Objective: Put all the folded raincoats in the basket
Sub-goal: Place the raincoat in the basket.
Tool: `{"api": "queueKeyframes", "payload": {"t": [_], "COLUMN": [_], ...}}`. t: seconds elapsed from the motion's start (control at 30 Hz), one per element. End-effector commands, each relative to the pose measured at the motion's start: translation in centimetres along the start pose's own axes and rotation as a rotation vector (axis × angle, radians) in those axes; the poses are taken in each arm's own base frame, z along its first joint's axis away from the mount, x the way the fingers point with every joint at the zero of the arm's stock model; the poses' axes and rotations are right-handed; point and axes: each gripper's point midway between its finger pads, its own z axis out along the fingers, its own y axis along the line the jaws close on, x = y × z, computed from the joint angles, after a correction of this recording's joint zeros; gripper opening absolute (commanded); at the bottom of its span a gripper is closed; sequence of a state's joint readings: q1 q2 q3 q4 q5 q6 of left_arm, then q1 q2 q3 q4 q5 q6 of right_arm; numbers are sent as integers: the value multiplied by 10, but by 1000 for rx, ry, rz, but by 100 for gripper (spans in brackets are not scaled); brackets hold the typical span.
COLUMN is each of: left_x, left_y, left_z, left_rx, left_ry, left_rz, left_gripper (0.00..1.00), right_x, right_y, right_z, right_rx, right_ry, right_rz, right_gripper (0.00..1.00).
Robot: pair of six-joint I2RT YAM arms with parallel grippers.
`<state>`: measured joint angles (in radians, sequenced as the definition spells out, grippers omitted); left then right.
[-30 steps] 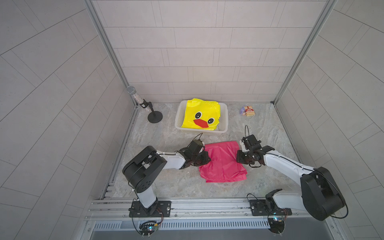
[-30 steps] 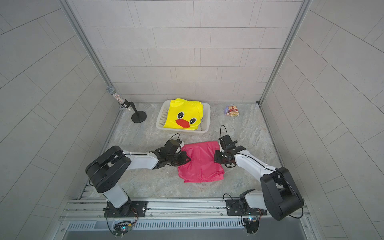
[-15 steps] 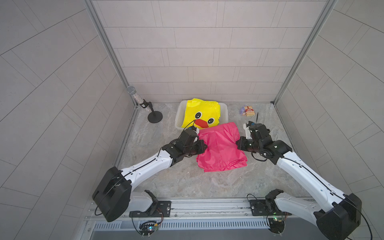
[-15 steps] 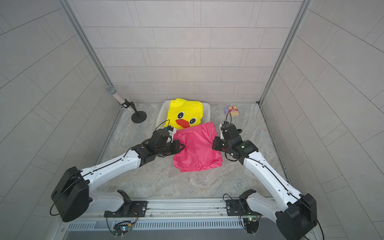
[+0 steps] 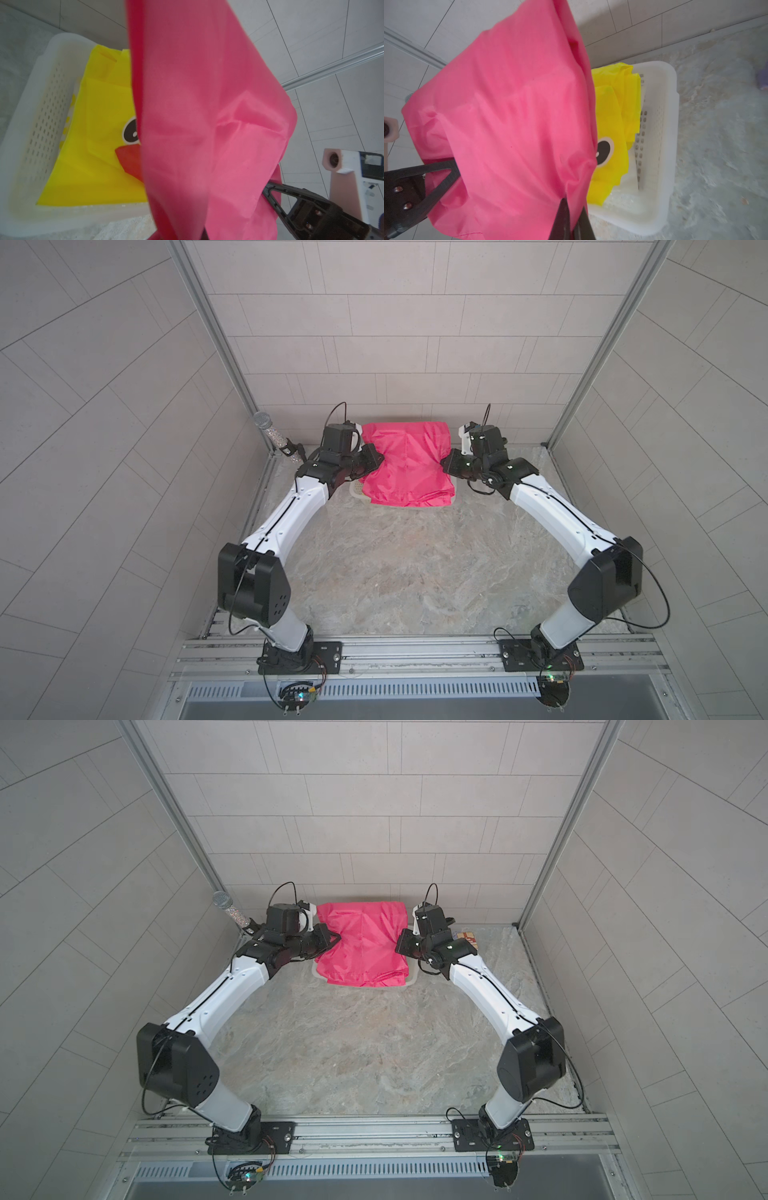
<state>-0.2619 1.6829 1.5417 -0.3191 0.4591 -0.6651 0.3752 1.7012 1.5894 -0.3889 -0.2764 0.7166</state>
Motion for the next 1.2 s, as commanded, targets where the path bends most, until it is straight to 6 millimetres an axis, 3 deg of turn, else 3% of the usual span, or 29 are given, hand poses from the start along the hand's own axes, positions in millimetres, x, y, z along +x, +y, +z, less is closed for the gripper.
{"api": "queueKeyframes", "payload": {"t": [0.0,0.1,0.23,0.37,0.5,0.57,0.63,0.73,0.83,0.93,1.17], "left_x": [-14,-24,-27,-17,-4,0,0,-4,-15,-29,-58], "left_y": [17,34,55,77,98,104,106,98,88,77,48], "left_z": [25,56,93,119,135,140,142,137,122,102,62], "left_rx": [-28,-82,-111,-139,-168,-176,-177,-177,-202,-236,-259], "left_ry": [50,76,116,164,196,204,207,220,208,175,120], "left_rz": [51,64,43,22,5,6,14,37,70,110,187], "left_gripper": [4,4,4,4,8,14,30,58,76,99,100], "right_x": [-17,-26,-29,-15,7,16,19,13,-1,-11,-42], "right_y": [6,2,-30,-67,-89,-93,-92,-84,-72,-66,-61], "right_z": [31,61,96,120,134,141,144,139,123,103,32], "right_rx": [-45,-56,-29,11,40,28,9,-14,-28,2,158], "right_ry": [-16,-11,22,78,114,130,137,126,96,85,6], "right_rz": [32,34,72,103,98,101,100,82,43,-8,-133], "right_gripper": [0,0,0,0,0,0,4,21,35,42,44]}}
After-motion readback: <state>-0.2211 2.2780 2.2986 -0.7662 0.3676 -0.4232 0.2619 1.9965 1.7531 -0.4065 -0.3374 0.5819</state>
